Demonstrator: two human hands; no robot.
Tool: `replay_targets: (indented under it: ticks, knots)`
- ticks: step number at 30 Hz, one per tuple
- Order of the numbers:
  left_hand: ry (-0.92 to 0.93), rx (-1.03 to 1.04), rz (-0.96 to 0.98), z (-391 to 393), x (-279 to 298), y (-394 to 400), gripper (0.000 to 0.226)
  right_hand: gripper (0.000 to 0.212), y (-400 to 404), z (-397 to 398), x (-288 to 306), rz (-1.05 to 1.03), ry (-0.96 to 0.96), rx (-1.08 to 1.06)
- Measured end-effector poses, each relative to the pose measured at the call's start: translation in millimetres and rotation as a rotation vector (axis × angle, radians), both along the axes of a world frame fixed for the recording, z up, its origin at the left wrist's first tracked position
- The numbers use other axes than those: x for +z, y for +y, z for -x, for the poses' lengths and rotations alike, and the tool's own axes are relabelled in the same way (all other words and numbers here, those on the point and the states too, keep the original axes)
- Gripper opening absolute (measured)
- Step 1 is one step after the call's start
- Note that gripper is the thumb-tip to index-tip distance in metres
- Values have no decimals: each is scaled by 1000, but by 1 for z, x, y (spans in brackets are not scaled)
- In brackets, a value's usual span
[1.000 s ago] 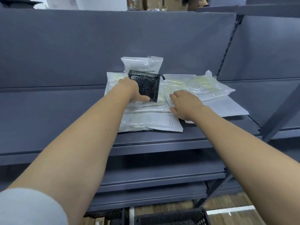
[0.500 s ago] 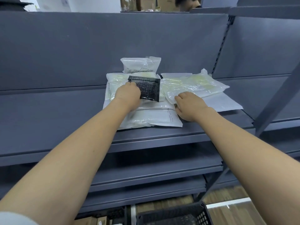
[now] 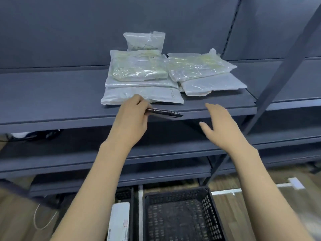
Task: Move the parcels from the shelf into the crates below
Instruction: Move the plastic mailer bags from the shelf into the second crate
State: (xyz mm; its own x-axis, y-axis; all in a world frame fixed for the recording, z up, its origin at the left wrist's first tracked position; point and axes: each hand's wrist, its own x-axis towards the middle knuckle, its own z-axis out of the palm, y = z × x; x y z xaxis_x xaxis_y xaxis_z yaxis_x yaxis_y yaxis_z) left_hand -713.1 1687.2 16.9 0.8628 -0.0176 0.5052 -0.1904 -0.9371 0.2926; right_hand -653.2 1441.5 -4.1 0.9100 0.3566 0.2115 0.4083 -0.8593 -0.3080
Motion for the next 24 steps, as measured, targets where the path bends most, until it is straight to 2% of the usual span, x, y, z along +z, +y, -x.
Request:
replay_targets:
  ticks: [3,7,11,14,18,22,24]
  knots:
    - [54,13,-2,19,-14,-33,21,62,-23,18,-19,-80,74,21]
    - [97,117,118,42,-25,-82,23,61,-63,27,-39,-86,134,98]
    - [117,83,256,61,-38,-138,39,61,-98,27,-50,-67,184,153]
    - [126,114,258,66,-51,-169,46,61,-119,25,-52,-62,209,183]
    - [203,146,272,71,-53,-187,48,61,-140,21,-49,-73,226,194]
    - [276,149,296,73,-46,-194,73,60,-147,18,-47,-96,242,202]
    - [256,177,278,72,-43,-194,76,61,-146,16,-45,-111,241,208]
